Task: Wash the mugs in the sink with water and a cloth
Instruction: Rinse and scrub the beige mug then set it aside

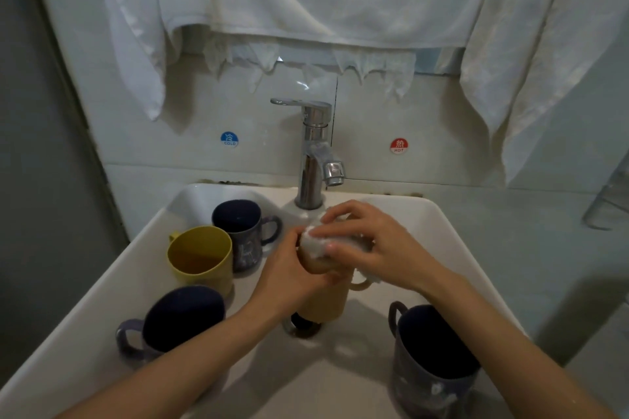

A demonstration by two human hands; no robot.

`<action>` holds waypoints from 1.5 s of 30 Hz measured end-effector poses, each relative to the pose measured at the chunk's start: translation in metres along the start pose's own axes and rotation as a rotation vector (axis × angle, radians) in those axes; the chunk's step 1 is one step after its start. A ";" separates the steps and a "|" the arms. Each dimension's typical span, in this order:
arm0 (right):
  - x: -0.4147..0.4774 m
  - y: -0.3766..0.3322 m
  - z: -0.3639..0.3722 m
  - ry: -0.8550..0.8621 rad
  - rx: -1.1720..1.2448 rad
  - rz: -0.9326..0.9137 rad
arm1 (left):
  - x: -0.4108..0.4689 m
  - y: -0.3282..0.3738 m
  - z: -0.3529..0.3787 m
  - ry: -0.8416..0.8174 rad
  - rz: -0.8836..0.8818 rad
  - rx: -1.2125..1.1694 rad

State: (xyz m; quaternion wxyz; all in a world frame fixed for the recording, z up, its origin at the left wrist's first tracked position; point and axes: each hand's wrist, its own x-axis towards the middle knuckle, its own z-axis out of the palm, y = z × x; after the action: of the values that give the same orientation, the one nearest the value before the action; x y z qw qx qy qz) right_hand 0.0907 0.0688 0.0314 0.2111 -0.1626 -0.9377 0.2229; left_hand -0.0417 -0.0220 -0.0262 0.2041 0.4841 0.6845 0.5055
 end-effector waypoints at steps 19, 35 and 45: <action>0.002 0.011 0.006 0.327 -0.156 0.318 | -0.006 0.010 -0.004 0.016 0.118 0.063; 0.005 0.008 0.011 0.273 -0.076 0.221 | -0.005 0.010 -0.006 -0.038 0.012 0.013; 0.008 0.012 -0.001 0.164 0.476 0.304 | 0.004 0.009 -0.013 0.074 -0.275 -0.330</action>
State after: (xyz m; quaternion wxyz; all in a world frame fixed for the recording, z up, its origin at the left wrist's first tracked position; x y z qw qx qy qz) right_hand 0.0873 0.0828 0.0289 0.2827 -0.2645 -0.8037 0.4519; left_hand -0.0492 -0.0249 -0.0123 0.3224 0.3274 0.6592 0.5953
